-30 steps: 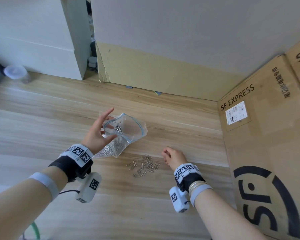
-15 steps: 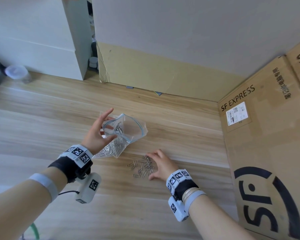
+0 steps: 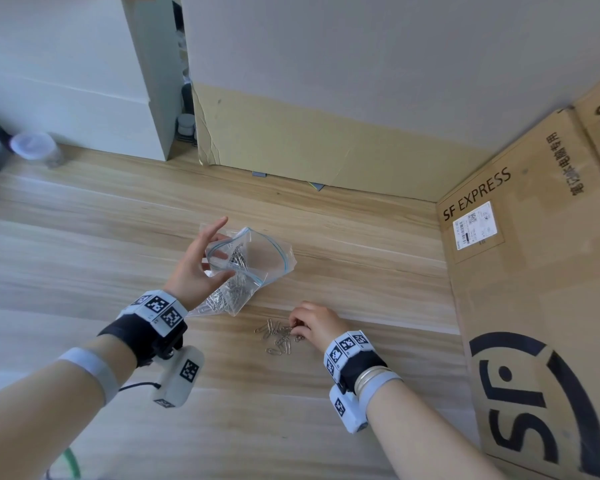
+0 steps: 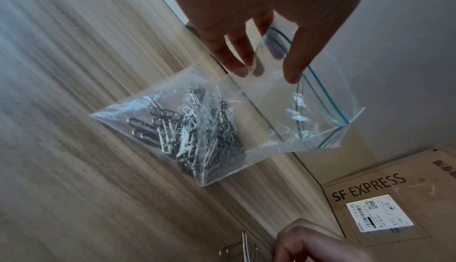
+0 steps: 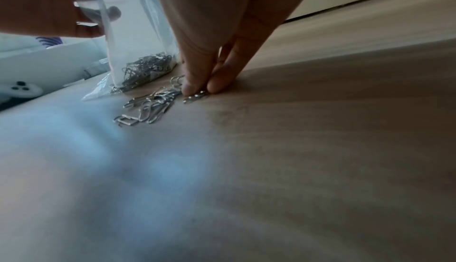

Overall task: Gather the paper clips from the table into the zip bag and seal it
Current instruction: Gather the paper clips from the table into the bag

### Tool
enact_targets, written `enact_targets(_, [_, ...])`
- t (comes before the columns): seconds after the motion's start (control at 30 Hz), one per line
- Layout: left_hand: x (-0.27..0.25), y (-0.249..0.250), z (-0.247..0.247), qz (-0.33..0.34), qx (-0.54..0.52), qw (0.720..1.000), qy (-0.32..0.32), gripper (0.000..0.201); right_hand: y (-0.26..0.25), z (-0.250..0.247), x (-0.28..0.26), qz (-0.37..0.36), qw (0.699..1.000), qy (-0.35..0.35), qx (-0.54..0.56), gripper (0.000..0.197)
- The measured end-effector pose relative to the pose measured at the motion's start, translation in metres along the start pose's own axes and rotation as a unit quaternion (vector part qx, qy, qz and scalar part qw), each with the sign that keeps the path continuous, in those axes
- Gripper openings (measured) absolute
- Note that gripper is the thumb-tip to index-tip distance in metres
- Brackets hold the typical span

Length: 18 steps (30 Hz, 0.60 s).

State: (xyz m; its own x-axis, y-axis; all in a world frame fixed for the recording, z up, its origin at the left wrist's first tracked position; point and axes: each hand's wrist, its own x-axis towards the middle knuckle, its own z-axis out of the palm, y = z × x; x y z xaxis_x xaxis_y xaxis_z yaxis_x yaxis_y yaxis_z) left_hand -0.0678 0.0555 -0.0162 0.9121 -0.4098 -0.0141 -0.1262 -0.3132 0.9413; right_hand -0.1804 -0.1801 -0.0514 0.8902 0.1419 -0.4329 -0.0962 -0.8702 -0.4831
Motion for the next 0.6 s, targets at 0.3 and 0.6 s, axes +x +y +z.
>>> enact_targets(0.3, [-0.001, 0.0, -0.001, 0.001, -0.007, 1.0, 0.002, 0.097, -0.008, -0.009, 0.001, -0.006, 1.0, 0.008, 0.011, 0.01])
enact_targets(0.6, [0.002, 0.0, -0.001, 0.007, -0.011, 1.0, -0.004, 0.097, -0.06, -0.074, 0.015, -0.106, 0.966, 0.222, 0.081, 0.005])
